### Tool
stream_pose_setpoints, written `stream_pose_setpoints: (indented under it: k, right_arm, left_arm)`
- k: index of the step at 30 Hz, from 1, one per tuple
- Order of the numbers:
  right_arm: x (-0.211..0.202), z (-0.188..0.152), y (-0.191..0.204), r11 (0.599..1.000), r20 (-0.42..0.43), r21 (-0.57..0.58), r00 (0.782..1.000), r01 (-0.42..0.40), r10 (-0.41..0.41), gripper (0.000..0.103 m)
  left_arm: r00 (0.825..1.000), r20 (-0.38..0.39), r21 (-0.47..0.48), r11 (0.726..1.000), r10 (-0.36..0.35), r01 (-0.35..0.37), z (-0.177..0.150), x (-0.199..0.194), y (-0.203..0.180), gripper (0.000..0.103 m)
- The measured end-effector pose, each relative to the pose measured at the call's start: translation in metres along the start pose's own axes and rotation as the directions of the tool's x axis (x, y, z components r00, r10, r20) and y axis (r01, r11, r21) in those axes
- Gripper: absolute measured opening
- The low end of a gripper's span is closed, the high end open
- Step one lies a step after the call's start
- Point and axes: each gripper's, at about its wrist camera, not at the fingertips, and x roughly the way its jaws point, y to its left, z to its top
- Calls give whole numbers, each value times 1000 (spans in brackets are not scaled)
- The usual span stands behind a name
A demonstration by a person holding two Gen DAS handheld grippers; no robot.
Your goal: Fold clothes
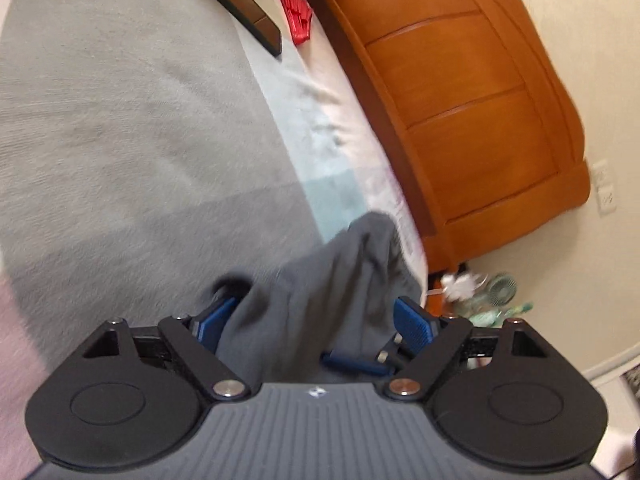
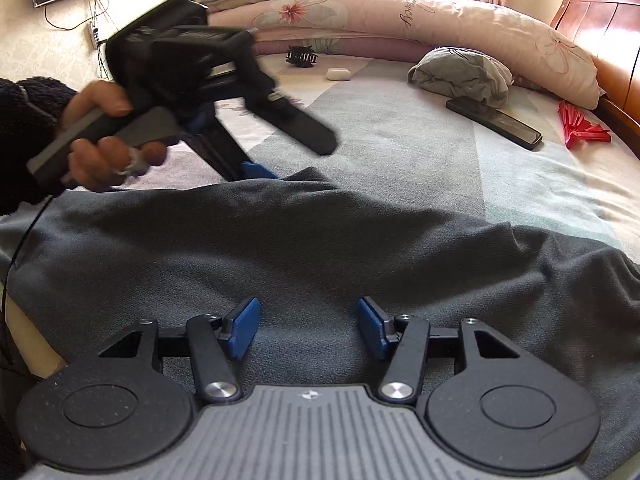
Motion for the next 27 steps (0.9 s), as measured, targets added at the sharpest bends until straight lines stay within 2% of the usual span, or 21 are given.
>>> stream_pose_setpoints:
  k: [3,5,10,16,21,25,27]
  right_arm:
    - [0,-1,-2,1000,7,5,1000,-6,6,61]
    - [-1,-1,-2,1000,12,13,1000,-8,8,61]
    - [-2,-3,-1,1000,18,20,1000,-2,2,62]
    - [-4,-5,1,1000,19,18,1000,12,-12,63]
    - [-9,-5,1,999,25,45,999,21,-23,63]
    - [-17,-3,-1,997,39,79,999,11,-14,63]
    - [-20,-1,0,997,42,82,999,16,-19,63]
  left_arm:
    - [999,42,-84,996,-24,28,12,3,7,84]
    - [999,44,-91,996,-20,24,15,3,7,84]
    - [999,41,-34,999,11,-9,13,-8,-4,83]
    - [984,118,100,984,134,-146,8,-48,-36,83]
    - [972,127,183,959,197,-219,-29,-77,-58,83]
    - [980,103,179,966,172,-189,-75,-86,-59,83]
    - [978,93,153,968,186,-198,-91,-82,-51,83]
